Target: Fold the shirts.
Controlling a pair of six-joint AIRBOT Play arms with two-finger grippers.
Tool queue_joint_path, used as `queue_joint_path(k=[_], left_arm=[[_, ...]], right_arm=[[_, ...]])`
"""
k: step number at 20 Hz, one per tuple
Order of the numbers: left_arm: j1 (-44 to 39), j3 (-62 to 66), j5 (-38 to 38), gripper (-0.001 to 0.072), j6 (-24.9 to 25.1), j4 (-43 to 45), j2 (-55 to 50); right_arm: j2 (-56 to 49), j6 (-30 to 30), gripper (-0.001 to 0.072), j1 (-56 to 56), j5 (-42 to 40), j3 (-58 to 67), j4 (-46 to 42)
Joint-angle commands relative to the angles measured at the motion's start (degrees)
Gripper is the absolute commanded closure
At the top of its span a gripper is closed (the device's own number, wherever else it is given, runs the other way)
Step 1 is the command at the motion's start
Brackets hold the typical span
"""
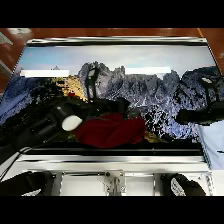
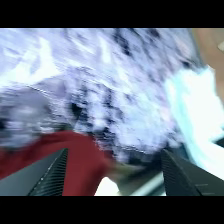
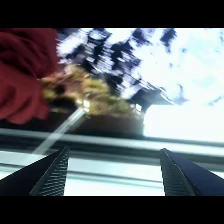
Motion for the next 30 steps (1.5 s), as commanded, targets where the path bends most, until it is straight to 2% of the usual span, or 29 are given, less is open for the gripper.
queue_joint_path(k=[1, 2, 3, 4, 6, 8, 11, 13, 15, 19, 20, 22, 23, 24, 27, 30], left_arm=[[11.5, 0.9, -25.1, -0.0013, 12.3, 0.1, 3.0], [16.0, 0.0, -32.8, -0.0013, 15.6, 1.0, 4.7], [19.8, -2.2, -36.3, -0.0008, 18.6, 1.2, 7.0], [23.8, -6.0, -37.4, -0.0008, 19.8, 1.2, 10.3], [30.8, -15.8, -37.3, -0.0008, 18.4, 0.8, 17.0], [36.5, -25.7, -36.4, -0.0008, 18.3, -1.3, 21.0], [39.6, -34.2, -29.4, -0.0009, 18.4, -8.2, 20.2], [39.0, -36.1, -22.6, -0.0008, 21.3, -13.4, 17.4], [37.7, -36.0, -18.3, -0.0008, 25.1, -18.4, 12.8], [35.5, -35.7, -11.8, -0.0004, 26.1, -22.8, 4.2], [35.1, -35.5, -10.5, 0.0036, 26.1, -24.0, 2.9], [34.4, -34.9, -9.0, 0.051, 26.1, -25.5, 2.3], [34.2, -34.6, -8.8, 0.0623, 26.1, -25.5, 2.4], [34.1, -34.1, -8.8, 0.067, 26.3, -25.5, 2.6], [33.7, -32.4, -9.4, 0.0671, 27.4, -25.5, 3.2], [33.0, -30.6, -9.9, 0.067, 27.4, -25.6, 4.1]], right_arm=[[0.2, 2.3, 0.0026, 0.0, 0.5, 0.0, -6.5], [0.2, 2.4, 0.0026, 0.0, 0.3, -0.2, -7.1], [0.2, 2.3, 0.0026, 0.0, 0.0, -0.9, -7.9], [0.1, 2.4, 0.0026, 0.0, -0.2, -2.1, -9.2], [0.2, 2.5, 0.0026, 0.0, -0.8, -5.5, -8.5], [0.1, 2.4, 0.0026, 0.0, -2.6, -9.6, -1.5], [0.1, 2.5, 0.0026, 0.0, -7.6, -14.1, 7.9], [0.1, 2.5, 0.0026, 0.0, -10.3, -15.5, 10.7], [-1.0, 2.5, 0.0026, 0.0, -11.1, -15.5, 12.4], [-6.6, -1.8, 0.0026, 0.1, -9.8, -15.5, 22.3], [-8.2, -3.5, 0.0026, 0.1, -9.9, -15.5, 25.3], [-11.8, -5.6, 0.0026, 0.1, -10.3, -15.5, 29.7], [-13.6, -6.2, 0.0026, 0.1, -10.5, -15.5, 31.0], [-15.6, -6.5, 0.0026, 0.1, -10.5, -15.5, 32.0], [-20.1, -8.5, 0.0026, 2.4, -10.6, -15.5, 33.2], [-22.9, -9.6, 0.0026, 10.3, -16.7, -15.5, 32.8]])
